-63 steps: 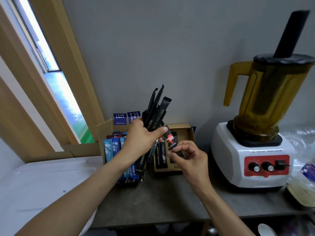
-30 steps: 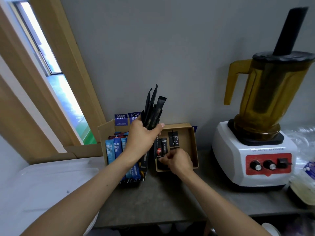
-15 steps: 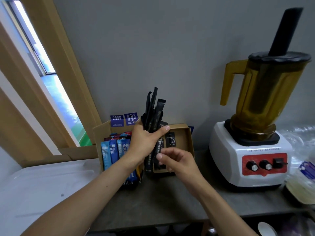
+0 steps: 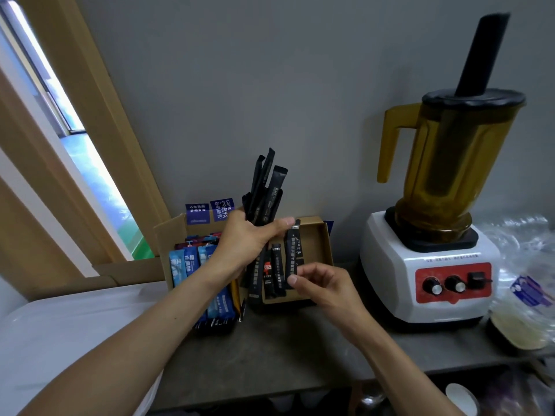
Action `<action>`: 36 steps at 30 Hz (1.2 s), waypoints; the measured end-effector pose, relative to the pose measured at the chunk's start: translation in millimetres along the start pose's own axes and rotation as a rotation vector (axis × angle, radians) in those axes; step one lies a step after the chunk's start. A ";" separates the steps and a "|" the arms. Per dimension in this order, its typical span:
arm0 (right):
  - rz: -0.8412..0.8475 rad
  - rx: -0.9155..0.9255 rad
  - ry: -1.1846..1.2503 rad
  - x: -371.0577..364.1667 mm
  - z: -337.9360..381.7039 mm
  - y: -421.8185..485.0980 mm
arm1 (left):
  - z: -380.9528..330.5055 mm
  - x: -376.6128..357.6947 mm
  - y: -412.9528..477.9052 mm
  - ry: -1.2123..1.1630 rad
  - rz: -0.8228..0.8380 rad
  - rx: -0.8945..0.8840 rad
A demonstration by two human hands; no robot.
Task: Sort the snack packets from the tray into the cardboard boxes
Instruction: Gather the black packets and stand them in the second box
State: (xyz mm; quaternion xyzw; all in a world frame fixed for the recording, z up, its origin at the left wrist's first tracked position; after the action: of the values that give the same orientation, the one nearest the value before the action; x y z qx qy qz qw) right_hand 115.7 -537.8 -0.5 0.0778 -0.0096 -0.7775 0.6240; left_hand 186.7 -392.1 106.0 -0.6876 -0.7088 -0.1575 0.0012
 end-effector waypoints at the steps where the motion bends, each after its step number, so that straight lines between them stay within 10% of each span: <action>1: 0.010 0.006 -0.013 0.4 -1.1 0.2 | 0.6 -0.4 -0.3 -0.014 -0.010 -0.003; 16: -0.195 0.123 -0.231 14.3 5.4 37.7 | 29.6 -8.3 6.2 -0.025 -0.080 0.077; 24: -0.311 0.245 -0.879 0.5 -25.9 52.4 | 39.8 -6.2 12.0 0.057 -0.113 0.130; 36: -0.274 0.200 -0.874 -5.1 -32.7 55.7 | 49.5 -10.7 13.8 -0.006 -0.142 0.186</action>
State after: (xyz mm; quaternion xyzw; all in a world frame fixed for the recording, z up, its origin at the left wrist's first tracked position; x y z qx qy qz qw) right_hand 175.0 -542.5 -26.0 -0.1967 -0.3362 -0.8078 0.4425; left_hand 211.4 -391.4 59.6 -0.6332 -0.7671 -0.0887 0.0520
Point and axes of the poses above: each hand's wrist, its own y-axis towards the middle knuckle, its own x-axis out of the back of the hand, z = x × y, the point moved 9 cm from there along y, towards the middle knuckle, and after that the axes turned 13 degrees about -z, right-handed, at the moved point
